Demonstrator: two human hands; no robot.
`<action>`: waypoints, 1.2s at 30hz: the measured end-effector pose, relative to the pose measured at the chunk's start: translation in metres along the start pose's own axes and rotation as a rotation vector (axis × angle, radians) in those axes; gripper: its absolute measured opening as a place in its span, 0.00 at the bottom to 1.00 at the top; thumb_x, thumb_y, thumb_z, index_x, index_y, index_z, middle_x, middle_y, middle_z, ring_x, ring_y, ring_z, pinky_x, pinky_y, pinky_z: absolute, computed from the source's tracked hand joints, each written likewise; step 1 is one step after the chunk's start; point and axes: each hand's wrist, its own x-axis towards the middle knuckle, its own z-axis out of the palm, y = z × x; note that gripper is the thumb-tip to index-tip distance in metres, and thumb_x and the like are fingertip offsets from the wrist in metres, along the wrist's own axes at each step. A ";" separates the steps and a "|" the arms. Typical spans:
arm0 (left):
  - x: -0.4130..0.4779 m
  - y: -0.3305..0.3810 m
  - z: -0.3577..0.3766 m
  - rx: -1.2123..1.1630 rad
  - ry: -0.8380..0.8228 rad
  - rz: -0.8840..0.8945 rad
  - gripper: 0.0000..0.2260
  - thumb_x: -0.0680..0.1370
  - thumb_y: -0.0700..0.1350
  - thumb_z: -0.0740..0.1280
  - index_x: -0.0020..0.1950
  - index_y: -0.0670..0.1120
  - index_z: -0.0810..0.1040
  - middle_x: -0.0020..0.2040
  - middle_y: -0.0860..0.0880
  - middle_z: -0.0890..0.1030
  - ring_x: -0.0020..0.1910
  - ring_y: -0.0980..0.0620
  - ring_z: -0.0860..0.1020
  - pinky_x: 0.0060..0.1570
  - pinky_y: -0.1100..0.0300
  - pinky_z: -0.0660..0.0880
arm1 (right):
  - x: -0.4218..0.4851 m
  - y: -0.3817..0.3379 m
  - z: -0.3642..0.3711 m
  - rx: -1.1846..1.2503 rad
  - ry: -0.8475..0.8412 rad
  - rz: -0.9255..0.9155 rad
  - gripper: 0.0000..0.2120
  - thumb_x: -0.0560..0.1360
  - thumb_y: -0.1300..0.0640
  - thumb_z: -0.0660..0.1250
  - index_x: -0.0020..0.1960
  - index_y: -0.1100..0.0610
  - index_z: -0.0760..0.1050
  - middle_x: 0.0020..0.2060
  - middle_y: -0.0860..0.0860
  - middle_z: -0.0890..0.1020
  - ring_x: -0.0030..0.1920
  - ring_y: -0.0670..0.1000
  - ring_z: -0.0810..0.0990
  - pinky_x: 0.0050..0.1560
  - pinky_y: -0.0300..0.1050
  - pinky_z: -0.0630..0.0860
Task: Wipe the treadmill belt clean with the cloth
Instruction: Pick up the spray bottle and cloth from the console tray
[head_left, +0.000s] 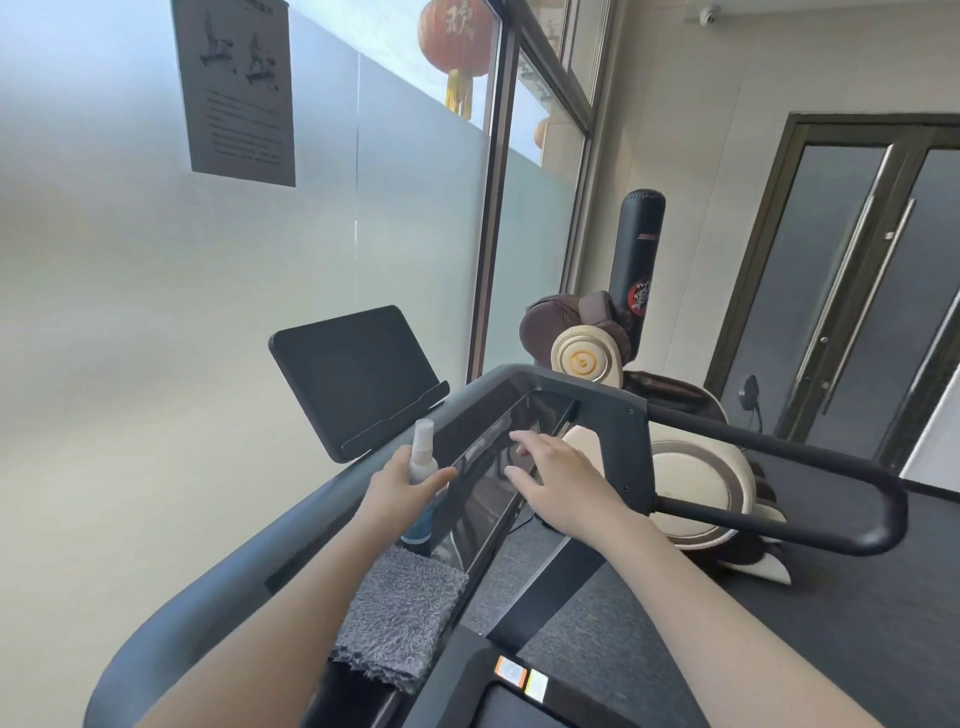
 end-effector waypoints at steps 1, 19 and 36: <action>-0.001 0.001 0.002 -0.011 0.007 0.006 0.18 0.76 0.54 0.69 0.53 0.40 0.72 0.43 0.47 0.77 0.41 0.51 0.74 0.40 0.58 0.71 | 0.003 -0.001 0.003 0.029 -0.001 0.000 0.21 0.79 0.49 0.57 0.70 0.52 0.62 0.63 0.50 0.74 0.63 0.52 0.71 0.66 0.51 0.67; -0.040 0.038 -0.002 0.382 0.131 0.372 0.15 0.73 0.54 0.70 0.47 0.45 0.71 0.36 0.50 0.76 0.37 0.43 0.76 0.36 0.53 0.72 | 0.034 -0.028 -0.010 0.435 0.090 -0.109 0.13 0.76 0.49 0.64 0.41 0.58 0.76 0.31 0.52 0.76 0.33 0.49 0.72 0.37 0.43 0.69; -0.043 0.061 -0.012 0.331 0.169 0.280 0.17 0.74 0.55 0.68 0.49 0.42 0.72 0.39 0.47 0.77 0.38 0.44 0.76 0.38 0.53 0.75 | 0.059 -0.029 -0.016 0.625 0.085 -0.166 0.14 0.75 0.47 0.64 0.40 0.57 0.79 0.27 0.47 0.77 0.29 0.45 0.73 0.37 0.43 0.71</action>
